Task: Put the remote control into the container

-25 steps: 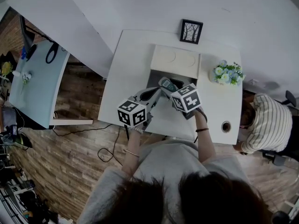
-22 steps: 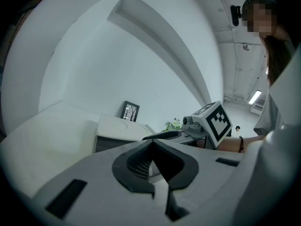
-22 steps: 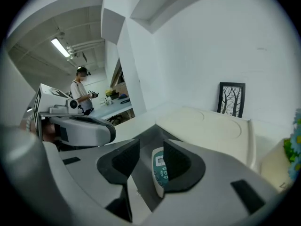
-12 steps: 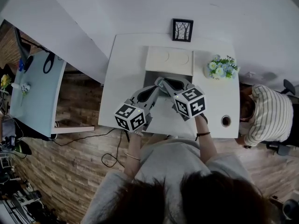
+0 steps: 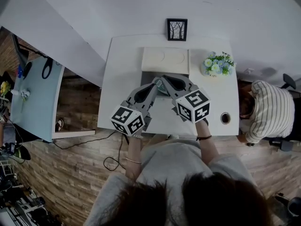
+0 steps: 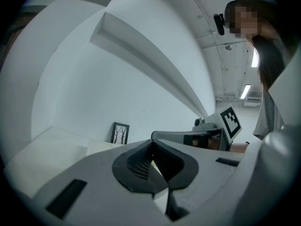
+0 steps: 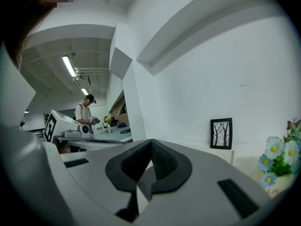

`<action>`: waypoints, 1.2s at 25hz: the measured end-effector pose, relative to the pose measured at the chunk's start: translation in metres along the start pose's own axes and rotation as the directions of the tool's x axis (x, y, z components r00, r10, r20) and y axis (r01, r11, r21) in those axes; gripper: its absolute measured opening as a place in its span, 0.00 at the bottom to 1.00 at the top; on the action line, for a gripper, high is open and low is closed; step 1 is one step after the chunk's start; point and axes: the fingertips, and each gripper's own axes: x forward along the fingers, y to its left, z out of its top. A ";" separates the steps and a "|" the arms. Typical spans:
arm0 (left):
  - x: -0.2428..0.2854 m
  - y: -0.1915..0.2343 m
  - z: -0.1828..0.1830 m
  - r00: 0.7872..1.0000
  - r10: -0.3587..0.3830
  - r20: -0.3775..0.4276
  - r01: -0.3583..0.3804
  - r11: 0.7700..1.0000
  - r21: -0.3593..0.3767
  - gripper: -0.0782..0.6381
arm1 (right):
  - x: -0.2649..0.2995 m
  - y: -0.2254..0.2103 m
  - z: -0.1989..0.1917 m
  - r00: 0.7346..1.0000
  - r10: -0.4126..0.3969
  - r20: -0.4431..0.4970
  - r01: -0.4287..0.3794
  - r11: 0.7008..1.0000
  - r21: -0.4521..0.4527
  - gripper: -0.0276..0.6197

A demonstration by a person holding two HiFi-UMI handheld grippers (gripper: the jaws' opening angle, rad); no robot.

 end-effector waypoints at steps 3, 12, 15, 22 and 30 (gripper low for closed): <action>0.000 -0.009 0.005 1.000 -0.008 0.018 0.008 1.000 0.009 0.11 | -0.009 0.001 0.005 1.000 -0.004 0.018 0.004 1.000 -0.010 0.04; -0.003 -0.038 0.003 0.997 -0.035 0.062 0.032 0.998 0.047 0.11 | -0.033 0.009 0.004 0.998 0.016 0.054 -0.014 0.999 -0.043 0.04; -0.004 -0.043 0.003 0.997 -0.035 0.068 0.030 0.998 0.061 0.11 | -0.038 0.012 0.002 0.998 0.023 0.059 -0.019 0.998 -0.061 0.04; -0.010 -0.055 0.005 0.997 -0.053 0.062 0.047 0.994 0.096 0.11 | -0.048 0.020 0.003 0.997 0.025 0.073 -0.018 0.995 -0.098 0.04; -0.009 -0.067 0.001 0.995 -0.084 0.058 0.078 0.991 0.110 0.11 | -0.061 0.020 0.010 0.994 0.015 0.107 -0.002 0.993 -0.121 0.04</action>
